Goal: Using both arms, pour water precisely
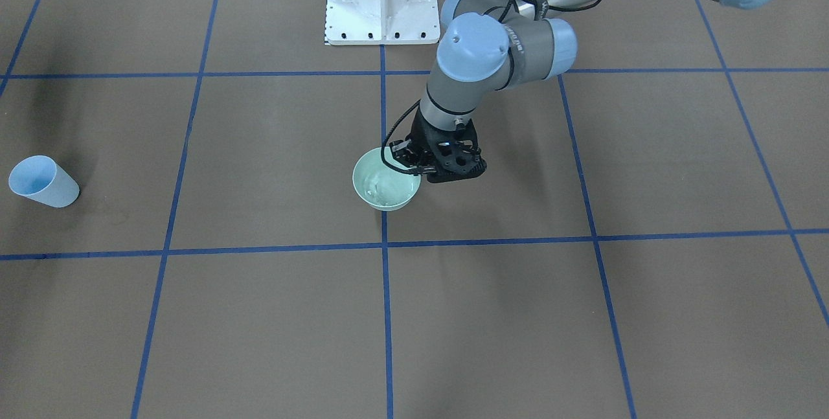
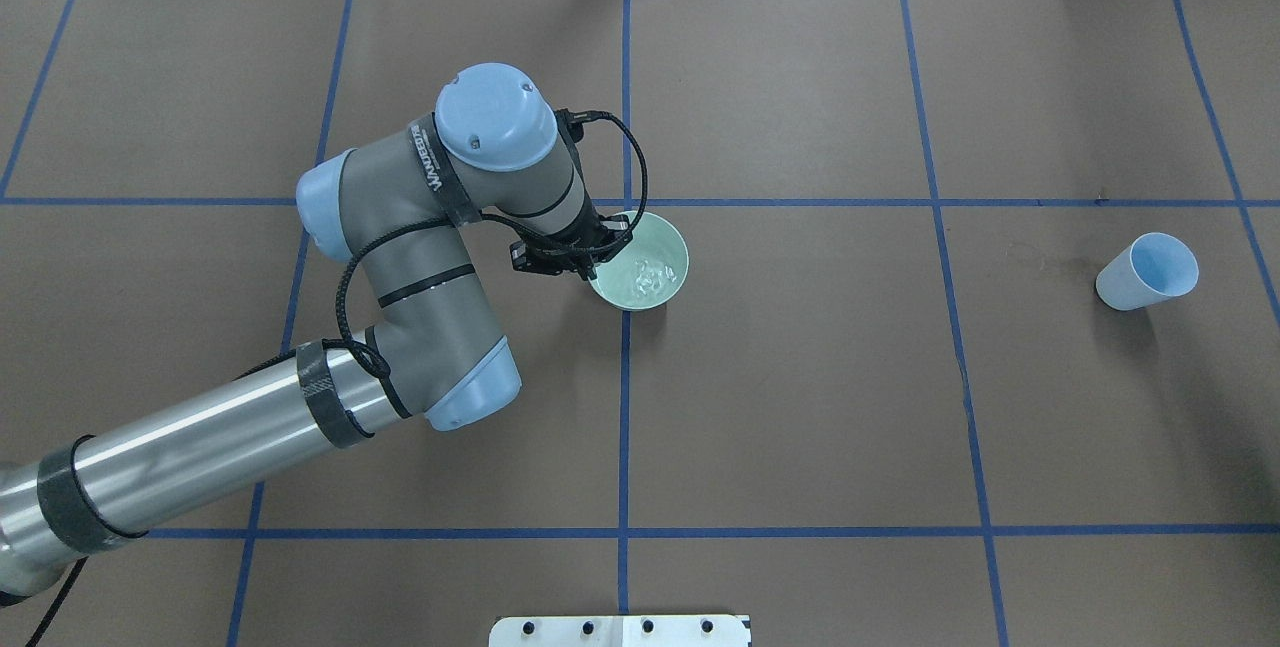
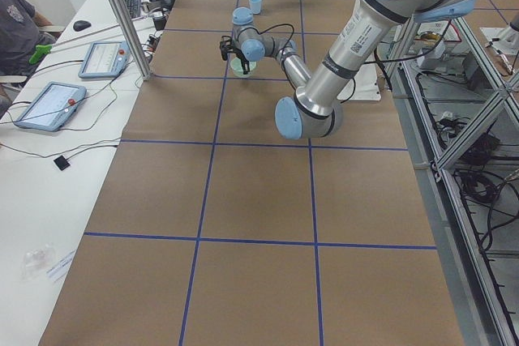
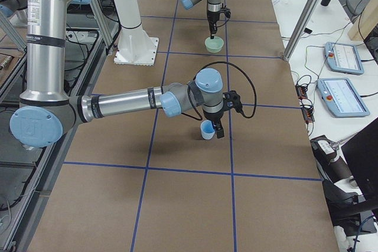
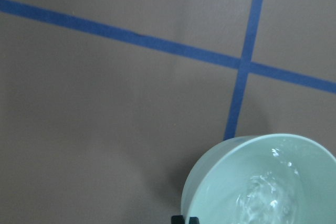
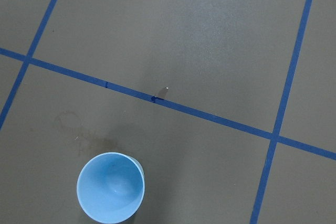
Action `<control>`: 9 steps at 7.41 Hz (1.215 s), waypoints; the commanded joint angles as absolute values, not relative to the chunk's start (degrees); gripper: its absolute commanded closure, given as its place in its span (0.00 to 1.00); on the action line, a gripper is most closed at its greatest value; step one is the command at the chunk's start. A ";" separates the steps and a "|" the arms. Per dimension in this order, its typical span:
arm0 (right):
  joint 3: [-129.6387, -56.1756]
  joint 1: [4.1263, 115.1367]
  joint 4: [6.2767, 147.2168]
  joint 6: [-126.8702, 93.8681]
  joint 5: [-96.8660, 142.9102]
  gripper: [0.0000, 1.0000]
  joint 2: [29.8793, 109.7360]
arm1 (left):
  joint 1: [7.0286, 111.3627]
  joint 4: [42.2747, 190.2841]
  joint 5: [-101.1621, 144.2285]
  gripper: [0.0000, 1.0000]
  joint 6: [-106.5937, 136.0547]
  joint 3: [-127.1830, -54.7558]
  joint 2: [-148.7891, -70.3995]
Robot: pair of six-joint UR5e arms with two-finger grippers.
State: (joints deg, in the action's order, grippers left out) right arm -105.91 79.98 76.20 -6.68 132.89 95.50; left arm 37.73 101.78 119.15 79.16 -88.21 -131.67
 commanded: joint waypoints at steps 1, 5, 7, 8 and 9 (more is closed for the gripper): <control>-105.91 79.98 76.20 -6.68 132.98 0.00 95.45 | 43.75 102.39 125.15 1.00 68.62 -99.26 -116.19; -106.00 79.98 76.11 -6.77 132.89 0.00 94.83 | 57.88 102.39 132.78 1.00 37.17 -101.61 -96.54; -106.08 79.98 76.11 -6.77 132.89 0.00 94.83 | 64.74 102.39 136.91 1.00 25.37 -95.14 -94.75; -106.08 79.98 76.11 -6.77 132.98 0.00 94.92 | 65.38 102.39 137.19 1.00 23.49 -92.31 -94.75; -106.17 79.98 76.11 -6.77 132.98 0.00 94.92 | 65.30 102.39 137.37 1.00 23.03 -90.72 -94.83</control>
